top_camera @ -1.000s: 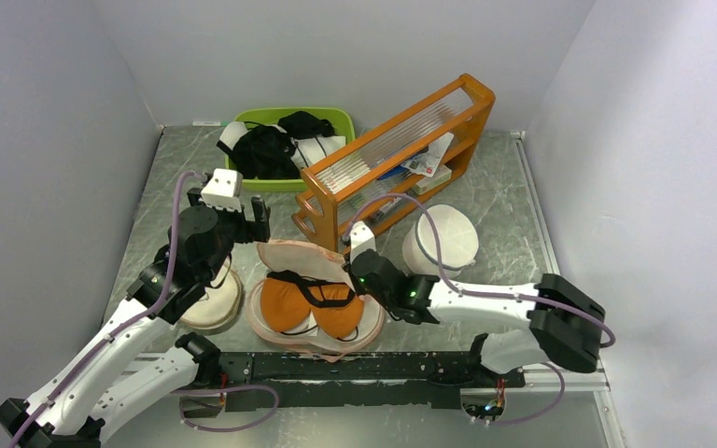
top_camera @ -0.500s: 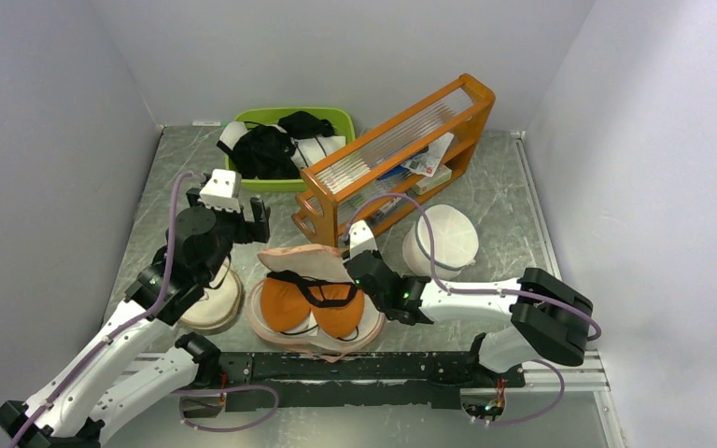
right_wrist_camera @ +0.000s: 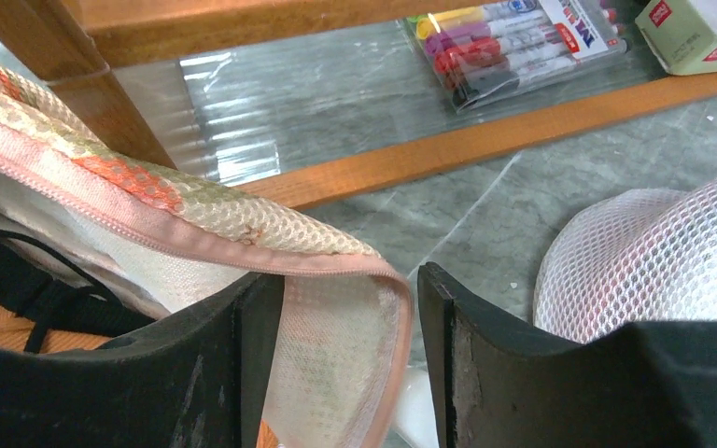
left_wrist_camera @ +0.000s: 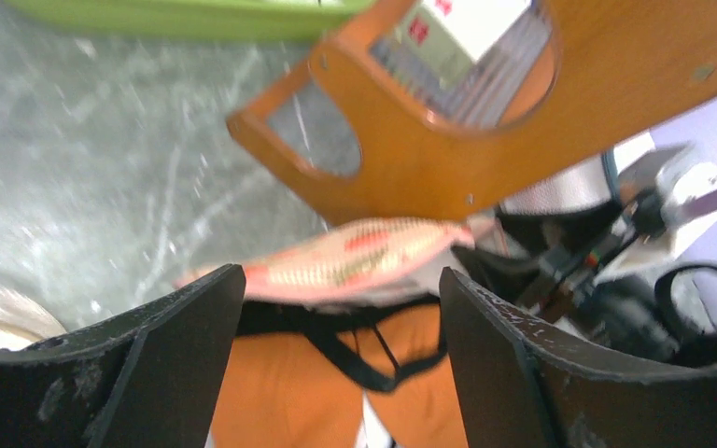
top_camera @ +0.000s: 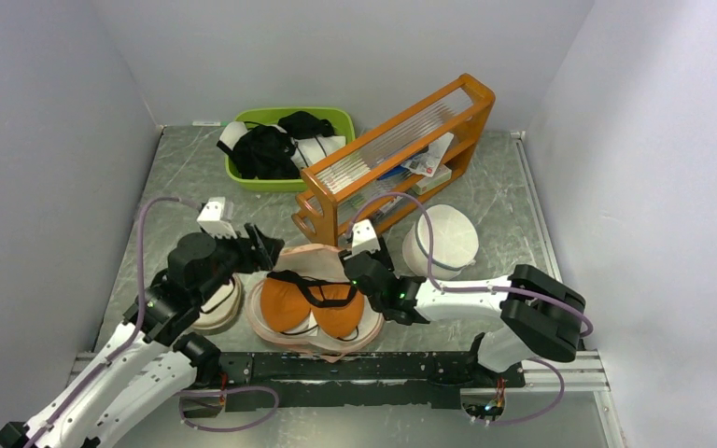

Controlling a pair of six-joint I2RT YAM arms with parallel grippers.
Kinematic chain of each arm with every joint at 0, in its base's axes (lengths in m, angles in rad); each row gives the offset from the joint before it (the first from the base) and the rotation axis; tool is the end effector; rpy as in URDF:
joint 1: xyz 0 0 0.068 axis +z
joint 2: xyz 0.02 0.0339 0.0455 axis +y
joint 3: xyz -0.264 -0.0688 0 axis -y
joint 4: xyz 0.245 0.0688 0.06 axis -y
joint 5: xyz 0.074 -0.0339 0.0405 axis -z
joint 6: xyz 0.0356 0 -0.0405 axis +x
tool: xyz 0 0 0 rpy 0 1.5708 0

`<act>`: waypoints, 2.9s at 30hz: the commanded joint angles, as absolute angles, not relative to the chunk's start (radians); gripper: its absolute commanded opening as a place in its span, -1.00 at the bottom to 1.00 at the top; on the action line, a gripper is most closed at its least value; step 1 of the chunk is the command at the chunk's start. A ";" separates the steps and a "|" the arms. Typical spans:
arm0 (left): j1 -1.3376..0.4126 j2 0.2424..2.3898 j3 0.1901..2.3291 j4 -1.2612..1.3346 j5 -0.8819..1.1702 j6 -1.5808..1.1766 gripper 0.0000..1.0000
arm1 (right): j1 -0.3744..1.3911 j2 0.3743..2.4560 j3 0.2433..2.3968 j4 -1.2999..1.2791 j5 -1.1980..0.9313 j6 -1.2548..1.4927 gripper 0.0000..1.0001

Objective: Unzip the laundry bag and remove the bra

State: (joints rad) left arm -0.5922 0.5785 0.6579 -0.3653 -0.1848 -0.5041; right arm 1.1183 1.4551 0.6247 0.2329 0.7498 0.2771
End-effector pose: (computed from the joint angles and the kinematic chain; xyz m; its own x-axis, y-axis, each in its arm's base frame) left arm 0.1223 -0.0744 0.3064 -0.3993 -0.3036 -0.8651 0.2393 0.8763 -0.4180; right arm 0.1450 0.2428 0.1791 -0.3493 -0.2605 -0.9001 -0.3288 0.9336 -0.1426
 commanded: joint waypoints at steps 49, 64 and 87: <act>-0.391 0.864 0.488 -0.117 0.359 -0.677 0.85 | 1.093 1.304 0.533 0.210 0.627 0.362 0.75; -0.391 0.855 0.521 -0.126 0.439 -0.675 0.99 | 1.092 1.153 0.543 0.112 0.550 0.392 0.87; -0.701 0.820 0.530 -0.629 -0.251 -0.966 0.69 | 1.068 0.915 0.427 0.126 0.527 0.309 0.99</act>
